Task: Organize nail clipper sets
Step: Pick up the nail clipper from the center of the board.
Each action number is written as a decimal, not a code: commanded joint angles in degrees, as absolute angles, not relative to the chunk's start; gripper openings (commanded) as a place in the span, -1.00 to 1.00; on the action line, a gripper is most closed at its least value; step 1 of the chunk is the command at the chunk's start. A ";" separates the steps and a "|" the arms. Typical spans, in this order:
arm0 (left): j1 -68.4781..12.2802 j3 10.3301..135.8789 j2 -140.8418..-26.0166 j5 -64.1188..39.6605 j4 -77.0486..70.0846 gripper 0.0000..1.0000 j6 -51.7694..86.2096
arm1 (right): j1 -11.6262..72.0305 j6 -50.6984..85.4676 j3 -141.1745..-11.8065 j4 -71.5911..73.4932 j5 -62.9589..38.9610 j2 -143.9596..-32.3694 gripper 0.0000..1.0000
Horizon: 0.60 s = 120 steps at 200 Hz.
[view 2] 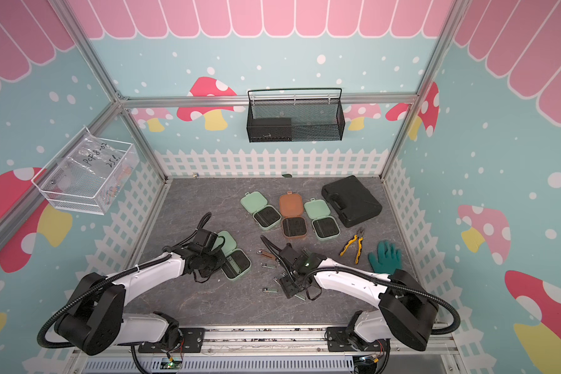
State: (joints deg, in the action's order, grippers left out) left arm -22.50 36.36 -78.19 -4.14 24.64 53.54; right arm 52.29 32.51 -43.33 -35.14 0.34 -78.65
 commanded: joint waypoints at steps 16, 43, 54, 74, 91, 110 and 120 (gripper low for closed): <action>-22.15 36.78 -77.80 -4.22 27.60 -1.00 52.76 | 52.16 37.15 -40.21 -36.57 0.32 -78.06 0.39; -22.15 36.77 -77.87 -4.11 27.62 -1.00 52.82 | 52.10 37.70 -38.07 -35.65 -0.57 -77.02 0.31; -22.15 36.76 -77.95 -4.06 27.60 -1.00 52.82 | 52.12 37.70 -37.72 -35.11 -0.59 -77.20 0.28; -22.15 36.73 -78.05 -4.22 27.60 -1.00 52.82 | 52.12 37.44 -37.73 -33.79 -0.77 -78.33 0.22; -22.15 36.73 -78.10 -4.26 27.57 -1.00 52.84 | 52.07 37.03 -37.72 -32.81 -1.01 -79.75 0.16; -22.15 36.70 -77.98 -4.28 27.60 -1.00 52.87 | 52.07 36.61 -37.72 -32.56 -1.29 -81.18 0.04; -22.15 36.67 -77.96 -4.24 27.68 -1.00 52.82 | 52.10 36.52 -37.58 -32.52 -1.54 -81.52 -0.02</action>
